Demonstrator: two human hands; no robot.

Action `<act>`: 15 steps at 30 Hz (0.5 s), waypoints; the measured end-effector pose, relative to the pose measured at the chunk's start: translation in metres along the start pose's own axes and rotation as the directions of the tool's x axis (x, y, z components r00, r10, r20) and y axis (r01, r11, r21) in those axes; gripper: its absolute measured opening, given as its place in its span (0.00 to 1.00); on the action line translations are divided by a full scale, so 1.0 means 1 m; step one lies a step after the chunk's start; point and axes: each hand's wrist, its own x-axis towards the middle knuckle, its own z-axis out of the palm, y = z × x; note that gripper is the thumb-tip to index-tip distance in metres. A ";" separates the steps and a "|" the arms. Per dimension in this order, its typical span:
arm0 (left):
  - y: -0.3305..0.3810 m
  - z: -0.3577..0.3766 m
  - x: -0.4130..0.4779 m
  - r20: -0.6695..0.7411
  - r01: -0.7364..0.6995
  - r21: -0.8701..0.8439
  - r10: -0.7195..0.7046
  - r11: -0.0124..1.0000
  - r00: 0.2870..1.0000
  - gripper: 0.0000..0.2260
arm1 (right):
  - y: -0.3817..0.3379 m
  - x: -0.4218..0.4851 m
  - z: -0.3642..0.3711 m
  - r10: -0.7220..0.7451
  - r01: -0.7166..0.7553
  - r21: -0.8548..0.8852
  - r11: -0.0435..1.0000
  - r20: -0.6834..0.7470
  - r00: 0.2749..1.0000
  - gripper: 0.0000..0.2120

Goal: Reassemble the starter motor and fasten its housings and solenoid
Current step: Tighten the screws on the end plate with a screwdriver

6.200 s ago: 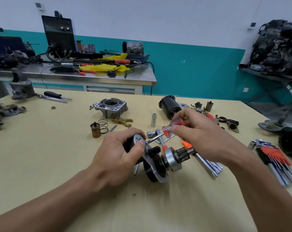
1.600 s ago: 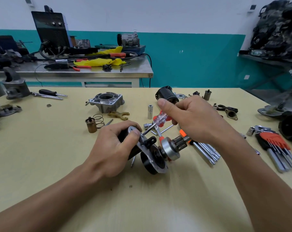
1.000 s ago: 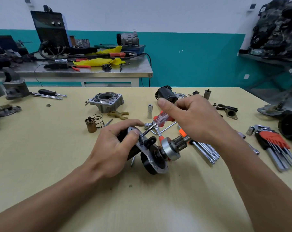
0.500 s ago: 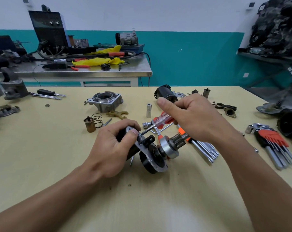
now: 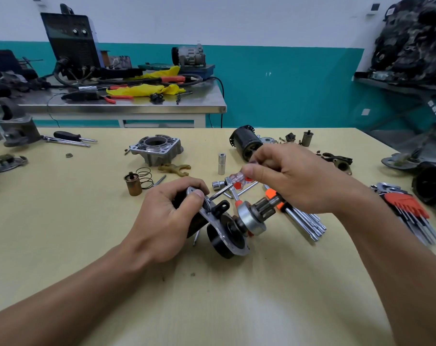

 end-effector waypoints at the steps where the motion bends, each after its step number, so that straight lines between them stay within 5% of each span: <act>1: 0.000 0.000 0.000 0.005 -0.006 0.003 0.006 1.000 1.000 0.13 | -0.001 0.001 -0.001 -0.015 0.015 -0.032 0.999 0.003 1.000 0.14; 5: 0.003 -0.001 0.002 0.047 -0.025 -0.034 0.027 0.999 0.999 0.13 | -0.011 0.007 -0.015 -0.116 0.144 -0.173 0.974 0.160 0.980 0.14; 9: 0.003 -0.002 0.005 0.064 -0.055 0.009 0.054 0.998 0.997 0.13 | -0.023 0.014 -0.022 -0.128 0.323 -0.460 0.827 0.405 0.905 0.15; 15: 0.004 -0.010 0.000 0.009 -0.171 0.088 0.171 0.981 0.985 0.10 | -0.037 0.024 -0.022 -0.256 0.445 -0.468 0.763 0.414 0.874 0.23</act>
